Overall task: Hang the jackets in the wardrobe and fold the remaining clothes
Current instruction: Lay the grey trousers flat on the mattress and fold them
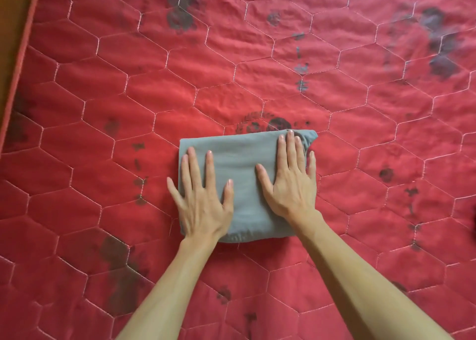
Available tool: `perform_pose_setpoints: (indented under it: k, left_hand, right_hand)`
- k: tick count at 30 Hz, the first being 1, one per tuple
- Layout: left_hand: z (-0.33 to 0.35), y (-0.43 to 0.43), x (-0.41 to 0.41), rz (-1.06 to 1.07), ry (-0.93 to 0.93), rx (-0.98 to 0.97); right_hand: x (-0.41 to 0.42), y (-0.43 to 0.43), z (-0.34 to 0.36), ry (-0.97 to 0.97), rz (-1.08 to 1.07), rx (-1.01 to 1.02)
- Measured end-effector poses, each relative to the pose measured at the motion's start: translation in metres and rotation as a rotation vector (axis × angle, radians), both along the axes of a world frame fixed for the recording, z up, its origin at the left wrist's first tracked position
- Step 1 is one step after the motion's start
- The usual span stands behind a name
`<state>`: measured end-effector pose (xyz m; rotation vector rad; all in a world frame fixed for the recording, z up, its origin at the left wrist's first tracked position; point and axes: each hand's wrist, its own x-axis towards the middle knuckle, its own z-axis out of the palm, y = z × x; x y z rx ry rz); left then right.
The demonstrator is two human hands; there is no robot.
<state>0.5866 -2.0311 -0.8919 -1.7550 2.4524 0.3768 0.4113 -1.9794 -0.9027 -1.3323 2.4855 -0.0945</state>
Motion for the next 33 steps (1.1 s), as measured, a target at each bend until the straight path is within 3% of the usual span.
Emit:
perform_pose_setpoints:
  k: [6, 10, 14, 19, 22, 27, 33]
  left_hand:
    - [0.009, 0.017, 0.031, 0.107, 0.195, 0.064]
    - [0.032, 0.033, 0.027, 0.496, 0.394, 0.209]
    - [0.042, 0.02, 0.034, 0.75, 0.356, 0.408]
    - [0.063, -0.017, 0.061, 0.803, 0.389, 0.917]
    - [0.087, -0.022, 0.061, 0.848, 0.496, 1.011]
    - [0.153, -0.022, 0.06, 0.875, 0.687, 1.028]
    - [0.28, -0.032, 0.068, 0.772, 1.053, 0.975]
  right_hand:
    - [0.011, 0.019, 0.007, -0.139, -0.435, -0.033]
    - [0.037, 0.042, 0.026, -0.213, -0.489, -0.11]
    - [0.042, 0.058, 0.049, -0.486, -0.749, 0.028]
    - [0.023, 0.063, 0.073, -1.009, -1.07, 0.204]
    - [0.023, 0.064, 0.101, -1.194, -1.111, 0.175]
    - [0.024, 0.058, 0.174, -1.254, -1.039, 0.05]
    - [0.021, 0.048, 0.312, -1.378, -0.857, -0.182]
